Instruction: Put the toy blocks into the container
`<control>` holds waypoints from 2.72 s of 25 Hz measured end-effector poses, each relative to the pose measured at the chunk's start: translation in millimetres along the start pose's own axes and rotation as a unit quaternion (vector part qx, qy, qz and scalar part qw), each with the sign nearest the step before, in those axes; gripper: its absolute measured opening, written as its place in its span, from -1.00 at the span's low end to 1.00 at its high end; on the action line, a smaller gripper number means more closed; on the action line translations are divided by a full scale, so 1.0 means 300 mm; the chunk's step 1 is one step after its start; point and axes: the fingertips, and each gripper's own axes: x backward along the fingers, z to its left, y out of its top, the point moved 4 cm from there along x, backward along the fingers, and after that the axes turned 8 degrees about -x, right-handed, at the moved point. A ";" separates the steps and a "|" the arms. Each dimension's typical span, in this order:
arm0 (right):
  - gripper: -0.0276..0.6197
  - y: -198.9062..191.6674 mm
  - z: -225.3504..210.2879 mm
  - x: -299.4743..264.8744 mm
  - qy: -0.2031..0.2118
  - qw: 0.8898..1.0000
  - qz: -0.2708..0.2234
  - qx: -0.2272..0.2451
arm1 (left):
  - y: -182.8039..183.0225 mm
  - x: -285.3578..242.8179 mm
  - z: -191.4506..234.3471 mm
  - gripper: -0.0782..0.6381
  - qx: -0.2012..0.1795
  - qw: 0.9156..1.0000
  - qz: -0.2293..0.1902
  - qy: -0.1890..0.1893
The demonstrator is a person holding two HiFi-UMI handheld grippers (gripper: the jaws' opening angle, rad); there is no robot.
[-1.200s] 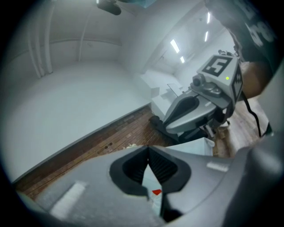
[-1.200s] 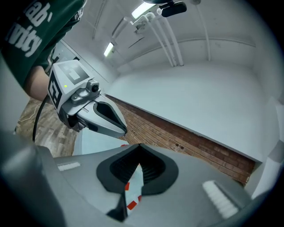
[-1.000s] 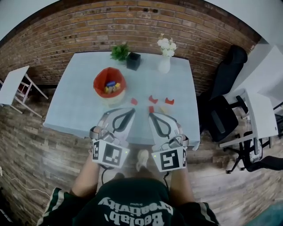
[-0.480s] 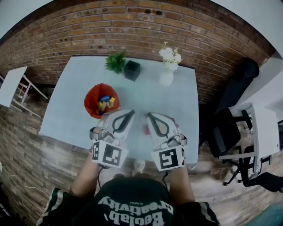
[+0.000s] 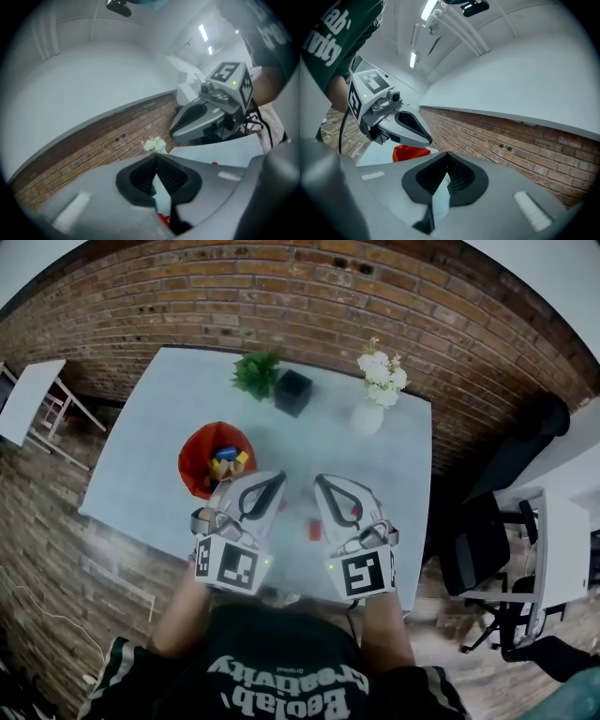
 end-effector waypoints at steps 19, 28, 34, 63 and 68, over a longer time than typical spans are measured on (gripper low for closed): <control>-0.85 -0.212 0.074 -0.215 0.033 0.994 0.078 -0.067 | -0.165 -0.019 0.028 -0.77 0.015 0.999 0.007 -0.048; -0.39 -0.553 0.240 -0.420 0.137 0.965 0.200 -0.102 | -0.206 -0.002 0.070 -0.77 0.019 0.998 0.020 -0.049; -0.21 -0.738 0.332 -0.498 0.178 0.936 0.281 -0.119 | -0.247 0.017 0.102 -0.77 0.024 0.998 0.027 -0.042; -0.46 -0.476 0.219 -0.490 0.099 0.977 0.188 -0.031 | -0.382 0.034 0.201 -0.77 0.042 0.997 0.062 -0.015; -0.46 -0.182 0.137 -0.386 0.071 0.994 0.079 0.001 | -0.398 0.010 0.223 -0.77 0.044 0.996 0.073 -0.003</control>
